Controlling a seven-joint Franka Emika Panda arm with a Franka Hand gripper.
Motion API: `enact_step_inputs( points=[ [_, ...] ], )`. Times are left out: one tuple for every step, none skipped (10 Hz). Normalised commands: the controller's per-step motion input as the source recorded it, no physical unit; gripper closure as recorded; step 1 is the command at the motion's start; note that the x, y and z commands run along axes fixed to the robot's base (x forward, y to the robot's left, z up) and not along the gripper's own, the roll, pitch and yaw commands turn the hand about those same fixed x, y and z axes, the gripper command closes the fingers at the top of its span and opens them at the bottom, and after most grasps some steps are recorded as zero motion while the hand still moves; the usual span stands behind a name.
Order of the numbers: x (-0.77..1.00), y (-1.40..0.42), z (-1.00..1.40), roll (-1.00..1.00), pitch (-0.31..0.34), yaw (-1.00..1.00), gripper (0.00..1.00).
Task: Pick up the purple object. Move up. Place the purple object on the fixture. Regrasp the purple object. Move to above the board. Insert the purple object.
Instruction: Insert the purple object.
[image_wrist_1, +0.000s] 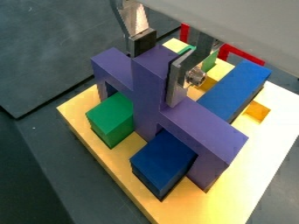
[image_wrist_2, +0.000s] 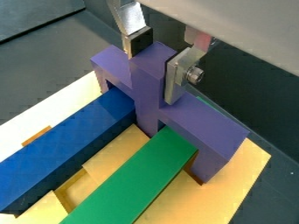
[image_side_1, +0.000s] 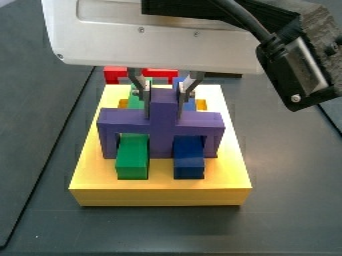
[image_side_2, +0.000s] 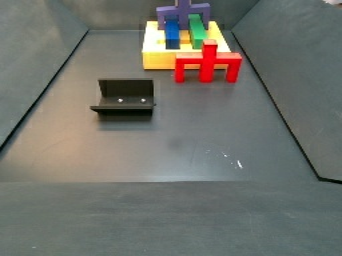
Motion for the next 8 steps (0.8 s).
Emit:
enact_step_inputs(
  points=[
    [0.46,-0.01,-0.18,0.02,0.043,-0.09,1.0],
    [0.35,0.0,-0.18,0.1,0.147,-0.33,1.0],
    [0.28,0.0,-0.12,0.05,0.091,-0.29,1.0],
    [0.01,-0.03,-0.11,0.0,0.0,-0.06,1.0],
    [-0.16,-0.07,-0.15,0.0,-0.07,0.0,1.0],
    [-0.24,-0.07,-0.19,-0.01,-0.13,0.05,1.0],
    [-0.27,-0.03,-0.24,-0.04,-0.196,0.04,1.0],
    [-0.38,-0.09,-0.36,-0.1,-0.304,0.11,1.0]
  ],
)
